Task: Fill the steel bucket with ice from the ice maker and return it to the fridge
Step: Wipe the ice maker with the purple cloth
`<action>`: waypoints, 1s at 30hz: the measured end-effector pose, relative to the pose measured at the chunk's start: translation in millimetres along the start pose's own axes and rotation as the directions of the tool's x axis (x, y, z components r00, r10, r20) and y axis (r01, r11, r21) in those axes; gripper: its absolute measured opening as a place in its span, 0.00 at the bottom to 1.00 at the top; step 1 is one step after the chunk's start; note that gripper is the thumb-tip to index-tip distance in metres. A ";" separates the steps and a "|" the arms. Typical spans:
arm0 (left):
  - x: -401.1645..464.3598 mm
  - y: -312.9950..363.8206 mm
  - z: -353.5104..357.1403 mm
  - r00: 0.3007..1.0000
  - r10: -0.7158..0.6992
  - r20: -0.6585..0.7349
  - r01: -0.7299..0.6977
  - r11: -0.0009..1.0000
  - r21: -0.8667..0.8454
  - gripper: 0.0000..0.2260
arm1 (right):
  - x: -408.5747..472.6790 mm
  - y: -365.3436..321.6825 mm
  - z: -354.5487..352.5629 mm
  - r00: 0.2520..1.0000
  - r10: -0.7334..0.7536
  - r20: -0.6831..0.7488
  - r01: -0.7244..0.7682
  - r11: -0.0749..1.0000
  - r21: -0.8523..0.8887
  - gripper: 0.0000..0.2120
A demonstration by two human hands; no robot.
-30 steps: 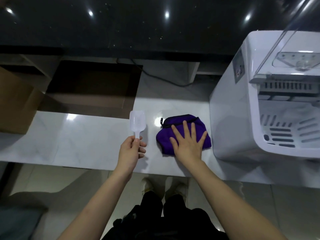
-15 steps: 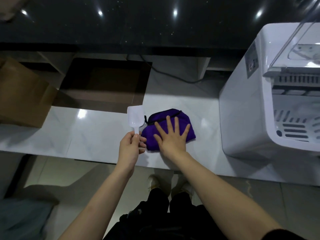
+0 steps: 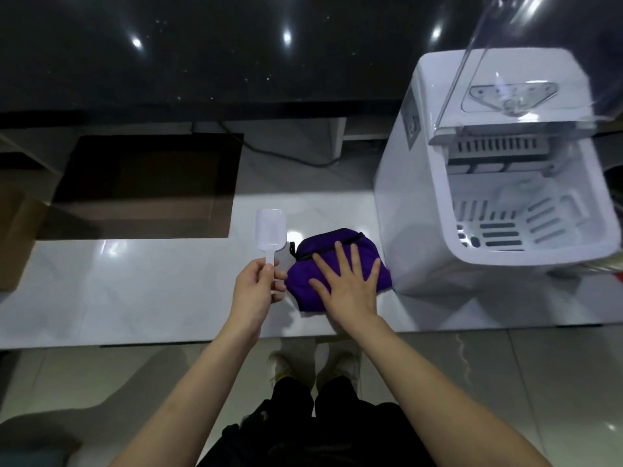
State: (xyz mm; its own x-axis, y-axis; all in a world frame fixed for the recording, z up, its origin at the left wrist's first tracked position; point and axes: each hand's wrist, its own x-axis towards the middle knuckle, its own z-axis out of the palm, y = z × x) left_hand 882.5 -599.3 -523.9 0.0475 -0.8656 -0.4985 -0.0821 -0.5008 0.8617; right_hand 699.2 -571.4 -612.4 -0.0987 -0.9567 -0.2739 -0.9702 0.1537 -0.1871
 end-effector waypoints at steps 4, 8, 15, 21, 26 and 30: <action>-4.6 -3.5 -3.5 0.999 -0.009 -0.032 0.009 1.000 0.010 0.10 | 23.8 1.3 -9.6 0.999 0.040 0.027 -0.041 0.999 0.018 0.30; -13.2 -5.1 -6.1 0.999 -0.021 -0.042 0.022 1.000 0.021 0.10 | 57.2 -1.8 -23.9 0.994 0.061 0.091 -0.062 0.998 0.011 0.30; -31.8 -9.2 4.7 0.997 -0.018 -0.069 0.018 1.000 0.000 0.10 | 59.5 -4.6 -31.4 0.990 0.053 0.134 -0.053 0.999 -0.002 0.30; -48.9 -15.6 14.1 0.992 -0.013 -0.129 0.007 0.999 -0.046 0.10 | 28.0 -3.3 -23.6 0.996 -0.034 0.088 0.033 0.999 0.006 0.30; -63.6 -25.2 15.9 0.988 -0.019 -0.155 0.008 0.998 -0.069 0.10 | 4.9 0.8 -10.7 0.995 -0.082 0.058 0.081 0.997 0.012 0.33; -67.1 -26.0 16.2 0.989 -0.011 -0.146 0.000 0.997 -0.076 0.10 | -11.8 1.6 -6.4 0.995 -0.072 0.068 0.074 0.997 -0.025 0.32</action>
State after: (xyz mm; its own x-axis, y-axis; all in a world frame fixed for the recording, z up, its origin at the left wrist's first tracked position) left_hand 865.3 -528.2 -514.4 0.1938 -0.8505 -0.4889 -0.0059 -0.4993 0.8664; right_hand 697.4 -561.5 -603.5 -0.0136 -0.9461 -0.3235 -0.9801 0.0767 -0.1830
